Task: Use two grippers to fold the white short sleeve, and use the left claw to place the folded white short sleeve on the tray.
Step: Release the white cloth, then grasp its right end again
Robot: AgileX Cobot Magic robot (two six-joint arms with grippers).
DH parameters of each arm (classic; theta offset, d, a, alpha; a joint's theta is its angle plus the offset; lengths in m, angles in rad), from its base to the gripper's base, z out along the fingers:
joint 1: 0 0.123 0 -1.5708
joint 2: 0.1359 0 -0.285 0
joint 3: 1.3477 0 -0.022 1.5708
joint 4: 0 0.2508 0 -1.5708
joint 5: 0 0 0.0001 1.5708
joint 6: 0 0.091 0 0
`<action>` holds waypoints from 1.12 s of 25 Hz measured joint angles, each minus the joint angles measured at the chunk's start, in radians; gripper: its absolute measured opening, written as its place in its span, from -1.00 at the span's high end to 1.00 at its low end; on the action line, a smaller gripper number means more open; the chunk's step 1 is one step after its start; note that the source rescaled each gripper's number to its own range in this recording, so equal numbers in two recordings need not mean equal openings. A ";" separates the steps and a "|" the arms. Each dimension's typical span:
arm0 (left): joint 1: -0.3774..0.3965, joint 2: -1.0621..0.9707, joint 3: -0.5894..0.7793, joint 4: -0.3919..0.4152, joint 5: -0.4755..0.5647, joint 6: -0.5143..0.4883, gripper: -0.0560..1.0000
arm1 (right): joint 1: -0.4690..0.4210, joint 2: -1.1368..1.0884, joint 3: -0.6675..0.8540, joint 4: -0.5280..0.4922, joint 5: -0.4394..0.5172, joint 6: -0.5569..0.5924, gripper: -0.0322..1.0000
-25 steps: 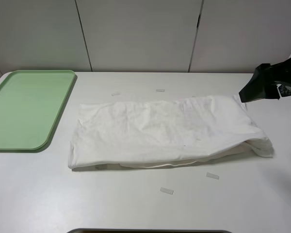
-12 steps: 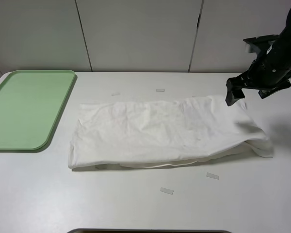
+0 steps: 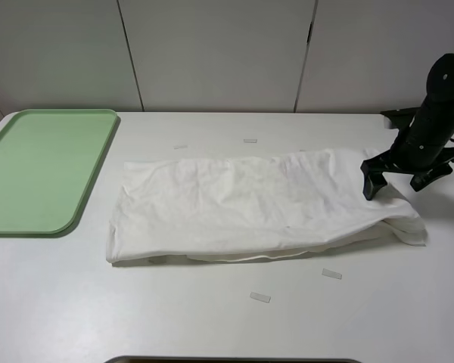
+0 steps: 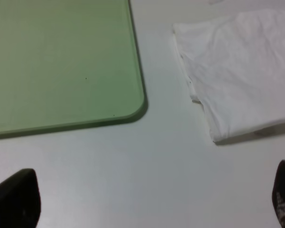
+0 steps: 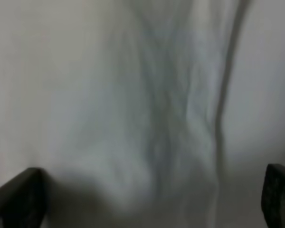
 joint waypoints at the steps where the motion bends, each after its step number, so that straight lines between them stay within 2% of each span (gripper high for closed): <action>1: 0.000 0.000 0.000 0.000 0.000 0.000 -0.95 | -0.009 0.012 0.000 0.001 -0.009 -0.003 -1.00; 9: 0.000 0.000 0.000 0.000 0.000 0.000 -0.95 | -0.059 0.052 -0.005 0.047 -0.023 -0.049 -1.00; 13: 0.000 0.000 0.000 0.000 0.000 0.000 -0.95 | -0.098 0.072 -0.012 0.134 -0.017 -0.132 -1.00; 18: 0.000 0.000 0.000 0.000 0.000 0.000 -0.95 | -0.109 0.075 -0.016 0.168 -0.013 -0.190 -0.97; 21: 0.000 0.000 0.000 0.000 0.000 0.000 -0.95 | -0.109 0.078 -0.017 0.171 -0.023 -0.202 -0.51; 22: 0.000 0.000 0.000 0.000 0.000 0.000 -0.95 | -0.109 0.079 -0.017 0.182 -0.024 -0.204 -0.23; 26: 0.000 0.000 0.000 0.000 0.000 0.000 -0.95 | -0.109 0.080 -0.017 0.231 -0.009 -0.205 0.49; 27: 0.000 0.000 0.000 0.000 0.000 0.000 -0.95 | -0.109 0.080 -0.017 0.234 -0.008 -0.205 0.63; 28: 0.000 0.000 0.000 0.000 0.000 0.000 -0.95 | -0.109 0.080 -0.017 0.235 -0.008 -0.205 0.64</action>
